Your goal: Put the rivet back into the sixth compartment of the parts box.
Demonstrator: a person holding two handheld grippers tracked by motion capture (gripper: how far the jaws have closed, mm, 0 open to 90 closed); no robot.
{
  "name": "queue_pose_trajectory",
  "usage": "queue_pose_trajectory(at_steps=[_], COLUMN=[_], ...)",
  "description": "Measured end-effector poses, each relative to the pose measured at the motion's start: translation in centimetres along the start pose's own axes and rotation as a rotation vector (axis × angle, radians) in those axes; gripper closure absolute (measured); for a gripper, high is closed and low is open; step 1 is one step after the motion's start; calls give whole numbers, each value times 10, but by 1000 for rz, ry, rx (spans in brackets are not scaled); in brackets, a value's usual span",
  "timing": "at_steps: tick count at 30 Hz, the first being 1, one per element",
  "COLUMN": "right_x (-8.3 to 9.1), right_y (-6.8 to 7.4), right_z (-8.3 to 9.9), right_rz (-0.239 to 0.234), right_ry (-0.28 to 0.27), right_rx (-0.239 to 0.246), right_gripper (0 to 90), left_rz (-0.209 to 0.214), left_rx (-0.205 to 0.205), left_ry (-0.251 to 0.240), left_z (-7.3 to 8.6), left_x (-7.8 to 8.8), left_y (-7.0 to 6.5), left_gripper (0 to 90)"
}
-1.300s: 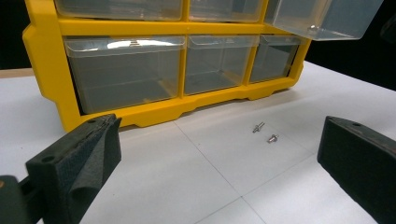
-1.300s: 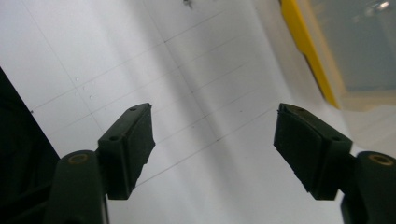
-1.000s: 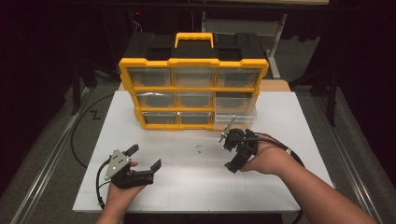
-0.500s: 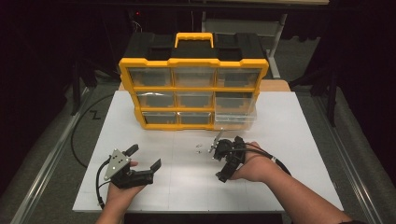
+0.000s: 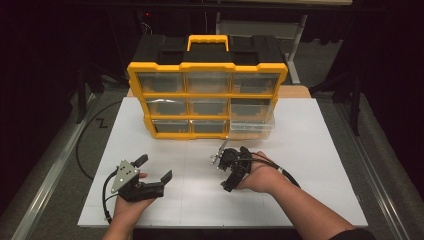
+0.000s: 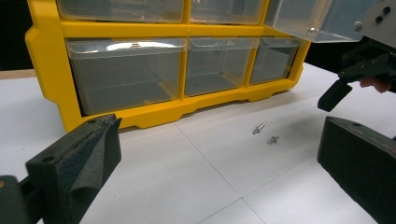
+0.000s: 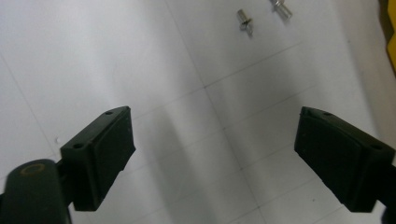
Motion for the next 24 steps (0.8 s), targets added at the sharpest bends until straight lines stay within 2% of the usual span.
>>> queue_pose_trajectory(at_steps=[6,13,24], right_x=[-4,-12,-22], right_y=[2,7,3], right_z=[-10,-23,-40], right_rz=[-6,-2,24], right_ry=[-14,-34,-61], right_rx=[10,43,16], right_gripper=[212,351,589], left_rz=[2,3,7], left_rx=[0,0,-1], left_ry=[0,-1,-2], left_z=[0,0,0], left_x=[0,0,-1], left_y=[0,0,0], left_gripper=[4,4,4])
Point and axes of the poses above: each handheld gripper's, and its own axes: x roughly backward along the jaws, z roughly out of its underside, y roughly to its left, the point moved 7 cm from there along -x, roughly forward along the jaws, and after that the axes turned 13 degrees about -x, right-handed, at the moved point
